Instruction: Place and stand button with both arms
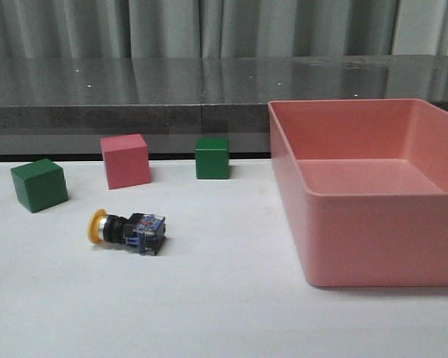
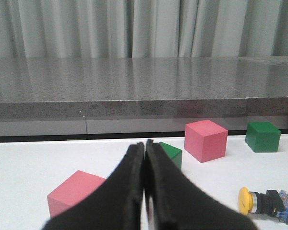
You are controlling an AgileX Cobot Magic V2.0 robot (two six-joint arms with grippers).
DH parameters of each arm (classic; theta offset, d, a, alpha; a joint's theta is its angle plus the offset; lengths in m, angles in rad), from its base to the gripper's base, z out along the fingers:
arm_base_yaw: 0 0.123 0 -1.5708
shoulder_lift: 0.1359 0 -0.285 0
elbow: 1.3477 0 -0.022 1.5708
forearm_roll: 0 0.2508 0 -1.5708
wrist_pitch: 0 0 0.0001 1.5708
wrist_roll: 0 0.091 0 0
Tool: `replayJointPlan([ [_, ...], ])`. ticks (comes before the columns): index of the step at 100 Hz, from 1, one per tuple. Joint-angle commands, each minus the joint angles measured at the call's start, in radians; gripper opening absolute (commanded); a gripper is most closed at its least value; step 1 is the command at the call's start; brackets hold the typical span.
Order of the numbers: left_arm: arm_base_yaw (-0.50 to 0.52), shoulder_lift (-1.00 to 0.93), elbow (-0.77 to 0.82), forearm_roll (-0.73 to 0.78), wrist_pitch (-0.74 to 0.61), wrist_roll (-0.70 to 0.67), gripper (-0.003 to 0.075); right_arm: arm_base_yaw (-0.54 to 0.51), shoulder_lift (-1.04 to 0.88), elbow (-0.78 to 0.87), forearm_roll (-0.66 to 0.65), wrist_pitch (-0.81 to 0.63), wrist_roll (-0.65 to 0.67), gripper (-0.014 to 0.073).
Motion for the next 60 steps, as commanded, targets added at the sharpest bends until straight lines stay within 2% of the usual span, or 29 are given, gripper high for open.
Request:
replayJointPlan([
  [1,0.0,-0.03,0.047,-0.001,-0.077,-0.008,-0.002,-0.013,-0.041,0.024,-0.005,-0.095,0.002,-0.0062],
  [37,0.0,-0.03,0.047,-0.019,-0.09,-0.008,-0.002,-0.013,-0.069,0.077,-0.005,-0.097,0.002,-0.0062],
  [60,0.0,-0.03,0.035,-0.323,-0.27,-0.008,-0.002,-0.013,-0.069,0.077,-0.005,-0.097,0.002,-0.0062],
])
